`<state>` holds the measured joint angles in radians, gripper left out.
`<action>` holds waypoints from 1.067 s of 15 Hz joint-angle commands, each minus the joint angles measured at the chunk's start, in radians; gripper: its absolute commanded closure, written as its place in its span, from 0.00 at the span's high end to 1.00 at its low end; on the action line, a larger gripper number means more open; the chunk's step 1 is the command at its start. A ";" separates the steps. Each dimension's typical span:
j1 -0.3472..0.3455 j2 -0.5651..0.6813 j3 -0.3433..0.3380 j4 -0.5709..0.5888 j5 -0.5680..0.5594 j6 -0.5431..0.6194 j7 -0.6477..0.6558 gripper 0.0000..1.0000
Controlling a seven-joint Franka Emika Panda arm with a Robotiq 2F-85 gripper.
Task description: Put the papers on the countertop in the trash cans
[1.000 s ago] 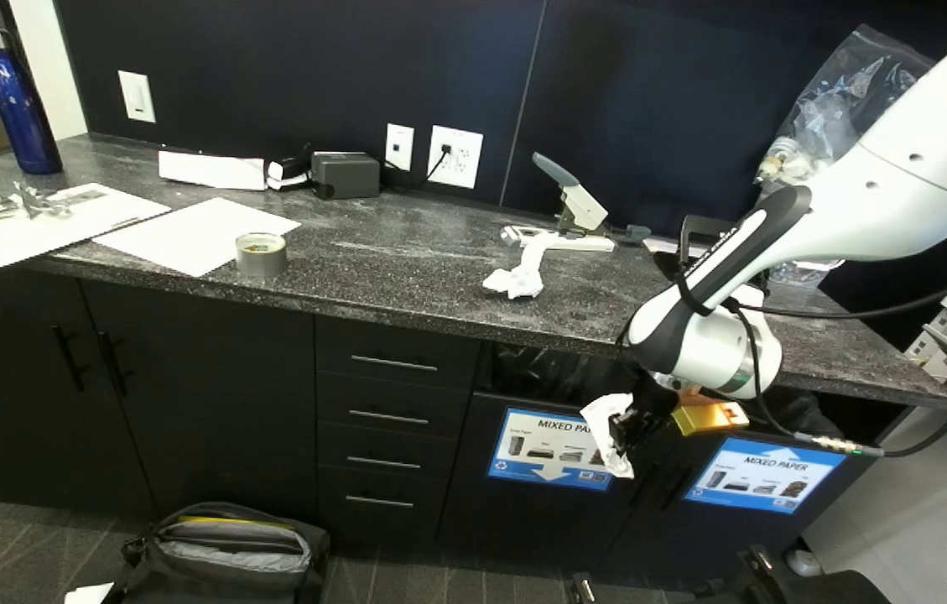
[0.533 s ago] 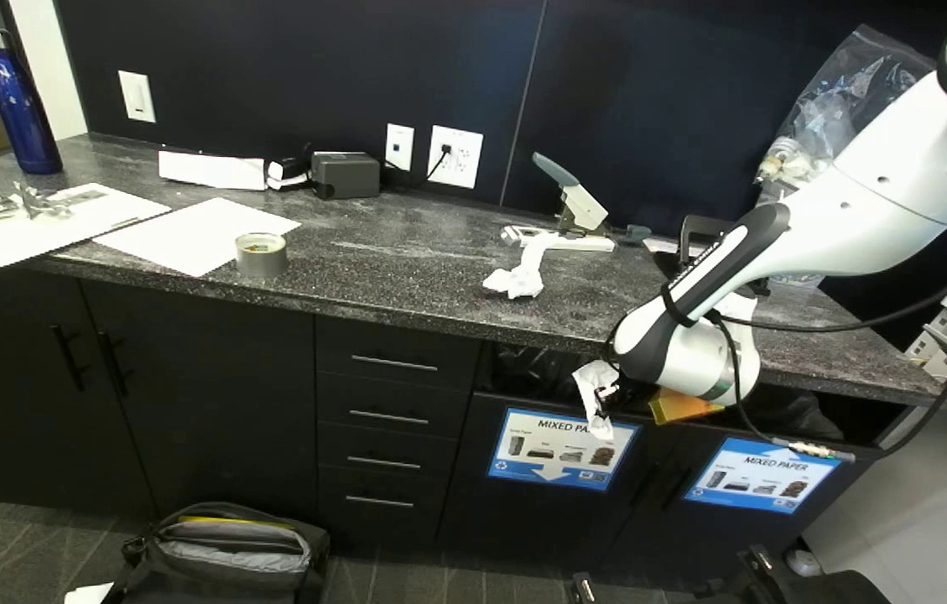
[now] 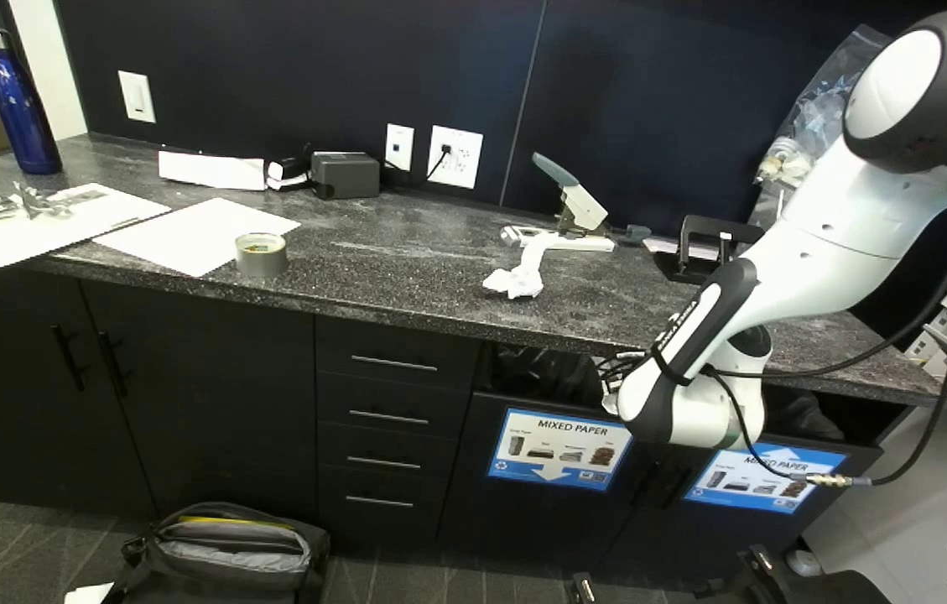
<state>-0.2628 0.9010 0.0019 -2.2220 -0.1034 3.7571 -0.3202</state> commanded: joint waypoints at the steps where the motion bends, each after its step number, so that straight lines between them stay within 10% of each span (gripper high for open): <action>1: 0.134 0.104 -0.109 0.086 0.093 0.151 0.064 0.07; 13: 0.219 0.246 -0.121 0.253 0.225 0.213 0.206 0.06; 14: 0.224 0.246 -0.121 0.254 0.245 0.216 0.210 0.32; 16: 0.229 0.240 -0.121 0.245 0.255 0.206 0.210 0.40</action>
<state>-0.0623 1.1252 -0.0998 -2.0186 0.1177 3.9407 -0.1337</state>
